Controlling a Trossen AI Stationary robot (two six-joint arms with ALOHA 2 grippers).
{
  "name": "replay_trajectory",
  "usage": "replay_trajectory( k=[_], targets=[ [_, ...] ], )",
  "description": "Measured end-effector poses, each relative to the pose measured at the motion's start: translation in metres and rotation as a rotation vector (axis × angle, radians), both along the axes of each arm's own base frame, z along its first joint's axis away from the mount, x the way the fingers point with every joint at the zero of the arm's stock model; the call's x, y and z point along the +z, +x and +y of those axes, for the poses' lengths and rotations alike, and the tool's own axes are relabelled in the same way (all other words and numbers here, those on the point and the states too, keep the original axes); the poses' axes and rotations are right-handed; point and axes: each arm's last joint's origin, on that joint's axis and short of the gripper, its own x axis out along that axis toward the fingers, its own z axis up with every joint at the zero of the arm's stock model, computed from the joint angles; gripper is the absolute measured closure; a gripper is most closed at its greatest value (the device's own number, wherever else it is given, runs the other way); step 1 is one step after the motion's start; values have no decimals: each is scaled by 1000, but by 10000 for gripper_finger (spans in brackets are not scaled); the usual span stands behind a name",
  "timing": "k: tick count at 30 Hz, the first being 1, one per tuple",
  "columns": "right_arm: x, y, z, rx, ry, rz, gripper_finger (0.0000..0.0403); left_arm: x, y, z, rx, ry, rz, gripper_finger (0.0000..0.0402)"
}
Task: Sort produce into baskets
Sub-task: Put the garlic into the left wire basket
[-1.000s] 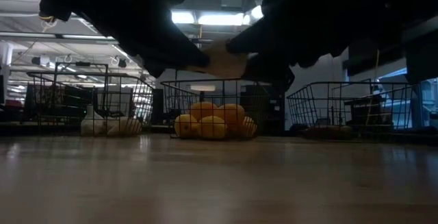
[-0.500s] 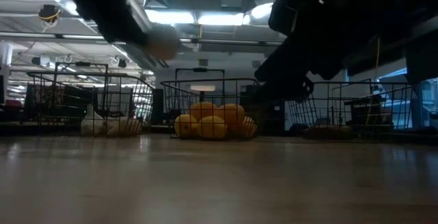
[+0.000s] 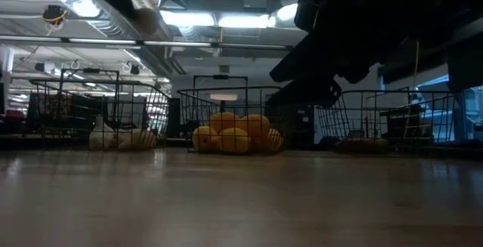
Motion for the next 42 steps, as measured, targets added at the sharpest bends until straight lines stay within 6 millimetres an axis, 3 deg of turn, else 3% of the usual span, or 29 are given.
replay_trajectory(
  k=[11,19,29,35,42],
  targets=[
    [1,0,0,-3,10,-5,102,4,-12,74,348,17,108,362],
    [1,0,0,-7,9,-8,102,-5,-13,128,418,-133,130,362],
    [1,0,0,-20,23,-5,102,-57,2,178,468,-392,391,362],
    [1,0,0,-22,21,-5,102,-87,13,193,462,-468,526,361],
    [1,1,-1,-55,4,-10,102,-113,8,205,511,-534,637,345]
  ],
)
